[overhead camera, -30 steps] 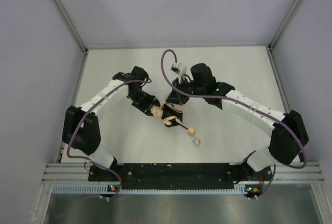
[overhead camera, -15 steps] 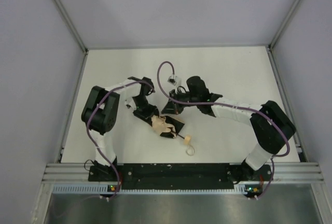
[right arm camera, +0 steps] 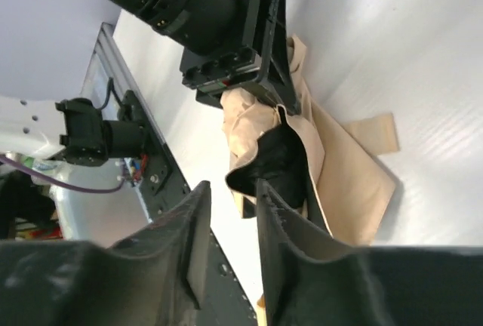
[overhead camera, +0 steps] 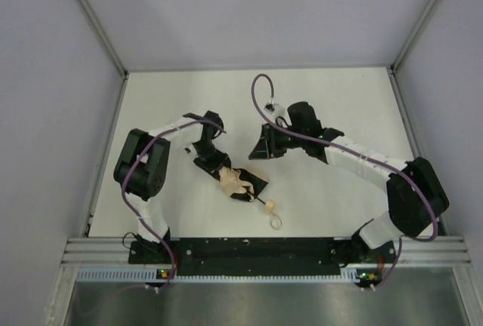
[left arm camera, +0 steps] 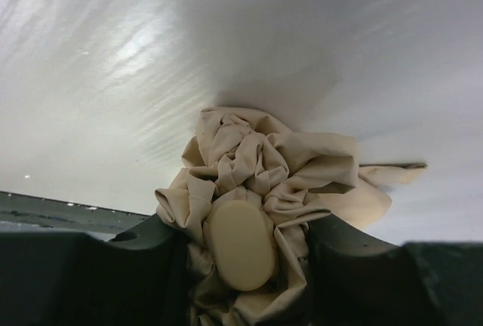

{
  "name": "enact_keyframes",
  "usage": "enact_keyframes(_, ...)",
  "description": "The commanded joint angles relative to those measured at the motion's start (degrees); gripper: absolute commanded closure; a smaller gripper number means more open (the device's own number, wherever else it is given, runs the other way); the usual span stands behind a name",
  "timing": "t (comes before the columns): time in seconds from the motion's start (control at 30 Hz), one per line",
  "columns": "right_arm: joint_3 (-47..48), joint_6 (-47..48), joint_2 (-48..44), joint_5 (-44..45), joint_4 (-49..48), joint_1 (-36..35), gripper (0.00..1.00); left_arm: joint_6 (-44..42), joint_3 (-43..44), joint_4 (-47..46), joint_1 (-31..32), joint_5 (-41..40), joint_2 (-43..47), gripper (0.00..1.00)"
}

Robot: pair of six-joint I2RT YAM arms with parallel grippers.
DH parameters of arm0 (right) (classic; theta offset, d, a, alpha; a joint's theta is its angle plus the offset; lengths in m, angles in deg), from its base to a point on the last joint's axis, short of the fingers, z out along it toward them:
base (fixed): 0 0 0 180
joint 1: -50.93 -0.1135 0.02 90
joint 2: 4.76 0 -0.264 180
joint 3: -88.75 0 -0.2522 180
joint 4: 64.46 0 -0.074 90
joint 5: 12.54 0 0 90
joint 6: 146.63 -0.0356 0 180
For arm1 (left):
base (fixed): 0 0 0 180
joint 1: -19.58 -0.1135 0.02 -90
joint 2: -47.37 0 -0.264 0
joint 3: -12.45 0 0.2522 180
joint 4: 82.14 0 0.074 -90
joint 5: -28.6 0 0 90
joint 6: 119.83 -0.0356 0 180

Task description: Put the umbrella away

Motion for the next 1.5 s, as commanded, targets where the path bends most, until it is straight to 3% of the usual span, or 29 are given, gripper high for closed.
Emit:
enact_keyframes(0.0, 4.55, 7.20, -7.37, 3.40, 15.42, -3.08, 0.50, -3.68, -0.46, -7.20, -0.15, 2.19, 5.25, 1.00)
enact_keyframes(0.07, 4.89, 12.84, -9.58, 6.13, 17.01, -6.43, 0.22, -3.25, -0.46, -7.31, -0.15, 5.10, 7.01, 1.00)
enact_keyframes(0.23, 9.72, 21.54, -5.38, 12.35, 18.43, -10.66, 0.11, 0.35, -1.86, -4.40, -0.15, 7.82, 7.81, 1.00)
enact_keyframes(0.37, 9.21, 28.67, -0.64, 23.79, 14.23, -13.91, 0.10, 2.38, -2.84, -3.52, -0.41, 8.36, 6.41, 1.00)
enact_keyframes(0.53, 10.96, 34.92, 7.27, 28.63, 11.92, -16.55, 0.12, 2.46, -0.99, -1.85, -0.33, 6.69, 4.47, 1.00)
enact_keyframes(0.93, 6.32, 33.52, 16.51, 28.90, 3.40, -18.84, 0.20, 6.16, -1.25, -3.17, -0.33, 6.42, 1.13, 1.00)
enact_keyframes(1.03, 4.12, 32.82, 18.44, 29.96, 3.05, -18.84, 0.28, 6.16, -1.34, -4.92, -0.33, 6.51, 1.22, 1.00)
enact_keyframes(1.23, -0.90, 32.03, 19.33, 36.73, 2.70, -18.84, 0.75, 4.05, -2.12, -5.80, -0.77, 4.49, 2.35, 1.00)
enact_keyframes(1.27, -1.16, 31.76, 19.24, 36.73, 2.52, -18.84, 0.81, 3.96, -2.74, -6.24, -0.68, 3.27, 3.14, 0.97)
enact_keyframes(1.37, -0.73, 31.58, 19.50, 34.89, 1.73, -18.84, 0.99, 3.79, -6.77, -8.61, -0.68, 1.76, 6.57, 0.74)
enact_keyframes(1.47, 0.33, 31.41, 20.47, 34.01, 1.99, -18.84, 1.00, 3.08, -12.48, -12.21, -0.77, 1.68, 9.99, 0.52)
